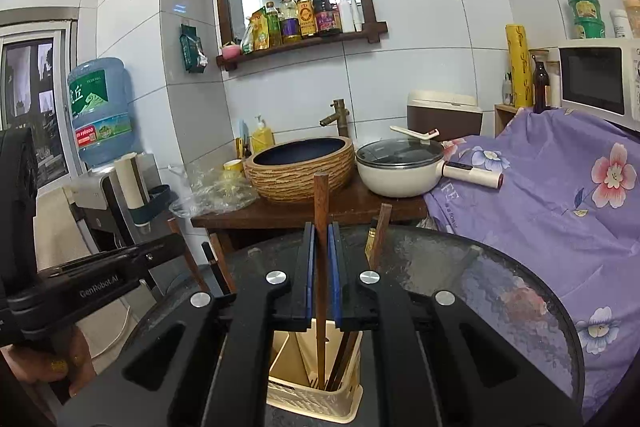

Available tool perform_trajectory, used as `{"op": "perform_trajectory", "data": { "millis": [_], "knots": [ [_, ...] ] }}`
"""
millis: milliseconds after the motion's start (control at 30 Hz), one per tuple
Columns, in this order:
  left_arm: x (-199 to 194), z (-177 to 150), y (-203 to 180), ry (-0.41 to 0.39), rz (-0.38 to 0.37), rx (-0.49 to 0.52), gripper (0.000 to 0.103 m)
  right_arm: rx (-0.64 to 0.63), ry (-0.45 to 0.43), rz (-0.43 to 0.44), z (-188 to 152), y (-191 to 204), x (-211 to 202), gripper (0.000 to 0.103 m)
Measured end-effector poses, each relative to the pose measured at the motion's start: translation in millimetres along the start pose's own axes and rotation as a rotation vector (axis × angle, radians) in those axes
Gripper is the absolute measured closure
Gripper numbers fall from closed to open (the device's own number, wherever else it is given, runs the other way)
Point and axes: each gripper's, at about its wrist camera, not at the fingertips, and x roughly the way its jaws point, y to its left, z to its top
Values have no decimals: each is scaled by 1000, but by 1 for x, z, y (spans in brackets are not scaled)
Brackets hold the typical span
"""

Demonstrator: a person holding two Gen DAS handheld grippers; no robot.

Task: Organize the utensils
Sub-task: 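Lower chopstick into holder opening right tool while left tool releases its chopstick in, then move right tool to the metal spoon on the table and close on it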

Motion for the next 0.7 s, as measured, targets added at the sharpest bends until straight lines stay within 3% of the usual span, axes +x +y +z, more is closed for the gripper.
{"op": "perform_trajectory", "data": {
  "millis": [367, 400, 433, 467, 500, 533, 567, 700],
  "knots": [
    [17, -22, 1, 63, -9, 27, 94, -28, 46, -1, -20, -3, 8, 95],
    [17, -22, 0, 63, -10, 30, 90, -34, 52, -3, -21, -2, 9, 95],
    [15, -23, 0, 60, -10, 33, 76, -38, 55, -7, -23, -3, 8, 94],
    [12, -23, 1, 50, -9, 33, 62, -40, 50, -9, -24, -4, 5, 86],
    [8, -24, 2, 39, -10, 32, 57, -41, 41, -5, -26, -5, 1, 79],
    [1, -25, 4, 17, -11, 30, 53, -39, 31, -2, -27, -5, -3, 60],
    [-4, -25, 4, 3, -10, 31, 51, -38, 13, -1, -29, -6, -8, 51],
    [-31, -37, 6, -55, -15, 47, 31, -58, -25, 6, -39, -3, -33, 51]
  ]
}}
